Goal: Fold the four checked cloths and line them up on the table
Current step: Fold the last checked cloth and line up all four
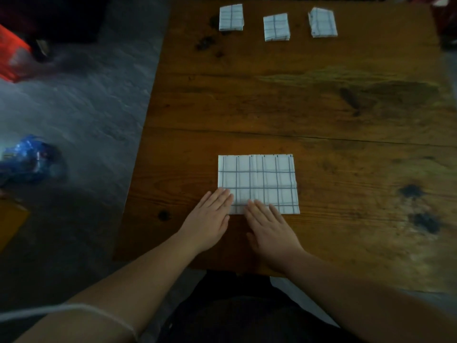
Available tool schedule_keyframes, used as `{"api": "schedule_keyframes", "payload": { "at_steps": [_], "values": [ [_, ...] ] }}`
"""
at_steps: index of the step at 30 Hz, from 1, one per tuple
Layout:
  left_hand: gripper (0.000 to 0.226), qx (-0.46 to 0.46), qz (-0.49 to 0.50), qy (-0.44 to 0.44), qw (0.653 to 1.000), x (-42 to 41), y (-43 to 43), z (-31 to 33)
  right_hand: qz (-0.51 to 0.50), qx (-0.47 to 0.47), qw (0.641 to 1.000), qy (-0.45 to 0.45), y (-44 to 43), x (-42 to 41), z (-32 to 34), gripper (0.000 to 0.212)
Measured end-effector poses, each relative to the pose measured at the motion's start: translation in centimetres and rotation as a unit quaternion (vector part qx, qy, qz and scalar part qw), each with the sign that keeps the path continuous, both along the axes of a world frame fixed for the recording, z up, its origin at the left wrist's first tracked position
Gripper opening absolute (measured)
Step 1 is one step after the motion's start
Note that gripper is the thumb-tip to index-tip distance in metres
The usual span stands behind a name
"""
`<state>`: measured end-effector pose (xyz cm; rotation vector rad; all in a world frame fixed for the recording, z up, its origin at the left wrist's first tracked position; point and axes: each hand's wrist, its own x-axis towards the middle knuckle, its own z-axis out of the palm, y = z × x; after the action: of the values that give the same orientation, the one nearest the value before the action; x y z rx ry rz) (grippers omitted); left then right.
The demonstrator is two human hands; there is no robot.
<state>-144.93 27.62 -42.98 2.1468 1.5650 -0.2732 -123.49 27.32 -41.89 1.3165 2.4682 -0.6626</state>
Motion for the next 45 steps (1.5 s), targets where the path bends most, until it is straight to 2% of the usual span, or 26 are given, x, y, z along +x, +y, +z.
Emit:
{"api": "schedule_keyframes", "payload": {
  "at_steps": [4, 7, 15, 21, 23, 26, 29, 32, 34, 36, 38, 42, 45],
  "values": [
    [0.056, -0.002, -0.033, 0.011, 0.999, -2.0, 2.1, -0.3, 0.058, -0.002, 0.998, -0.001, 0.7, -3.2, -1.2, 0.063],
    [0.057, -0.025, -0.093, 0.017, 0.995, -3.7, 3.3, -0.4, 0.077, -0.005, 0.997, -0.007, 0.8, -3.7, -1.7, 0.064],
    [0.061, -0.014, -0.227, 0.077, 0.971, -7.5, 9.3, -1.0, 0.083, -0.036, 0.996, -0.024, 0.9, -3.5, -2.2, 0.067],
    [0.062, 0.014, -0.192, 0.12, 0.974, -9.0, 14.4, 0.2, 0.067, -0.037, 0.997, -0.005, 0.6, -3.3, -2.2, 0.067],
    [0.063, 0.022, -0.172, 0.111, 0.979, -8.8, 14.1, 0.5, 0.059, -0.052, 0.997, 0.002, 0.9, -3.5, -1.8, 0.065],
    [0.062, 0.041, -0.115, 0.064, 0.99, -7.3, 12.3, 1.3, -0.027, -0.091, 0.991, 0.09, 1.3, -3.4, -0.4, 0.057],
    [0.062, 0.029, -0.086, 0.005, 0.996, -4.8, 9.2, 2.0, -0.227, -0.039, 0.953, 0.199, 1.6, -2.3, 1.0, 0.04],
    [0.06, 0.012, -0.032, -0.063, 0.997, -1.4, 5.6, 2.3, -0.412, -0.016, 0.892, 0.186, 2.6, 0.2, 1.4, 0.034],
    [0.056, 0.006, -0.006, -0.092, 0.996, 1.1, 3.5, 2.1, -0.493, -0.022, 0.855, 0.16, 3.3, 2.2, 1.3, 0.034],
    [0.053, -0.002, 0.013, -0.114, 0.993, 3.6, 1.7, 1.7, -0.541, -0.033, 0.83, 0.132, 3.8, 3.8, 1.0, 0.034],
    [0.054, -0.007, 0.018, -0.114, 0.993, 5.8, 0.3, 1.3, -0.562, -0.041, 0.82, 0.103, 4.0, 4.4, 0.8, 0.037],
    [0.06, 0.003, 0.046, -0.054, 0.997, 8.4, -0.8, 1.1, -0.542, -0.034, 0.839, 0.038, 4.3, 3.3, 1.0, 0.034],
    [0.061, -0.007, 0.082, -0.061, 0.995, 8.9, -0.4, 1.4, -0.556, -0.048, 0.83, 0.023, 4.5, 2.3, 1.2, 0.035]
  ]
}}
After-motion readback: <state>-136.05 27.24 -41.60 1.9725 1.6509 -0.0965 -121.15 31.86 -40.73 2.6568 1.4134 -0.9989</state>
